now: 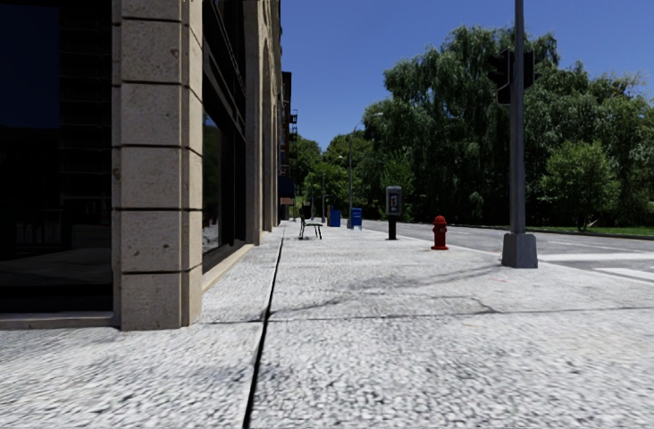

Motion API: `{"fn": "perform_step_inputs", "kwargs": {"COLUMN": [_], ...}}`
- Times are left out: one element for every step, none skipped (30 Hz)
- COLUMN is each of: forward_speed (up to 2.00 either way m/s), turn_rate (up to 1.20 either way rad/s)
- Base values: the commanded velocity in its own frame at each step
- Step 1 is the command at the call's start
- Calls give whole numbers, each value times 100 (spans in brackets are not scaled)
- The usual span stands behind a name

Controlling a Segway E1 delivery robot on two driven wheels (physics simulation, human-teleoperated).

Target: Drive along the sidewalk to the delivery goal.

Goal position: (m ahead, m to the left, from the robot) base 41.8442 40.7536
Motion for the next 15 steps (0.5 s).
{"fn": "perform_step_inputs", "kwargs": {"forward_speed": [200,200,200,200,200,200,200,200,200,200,200,200,200,200,200], "turn_rate": [0,0,-8,-15,-15,-16,-17,-17,-18,-22,-29,-29,-32,-33,-33]}}
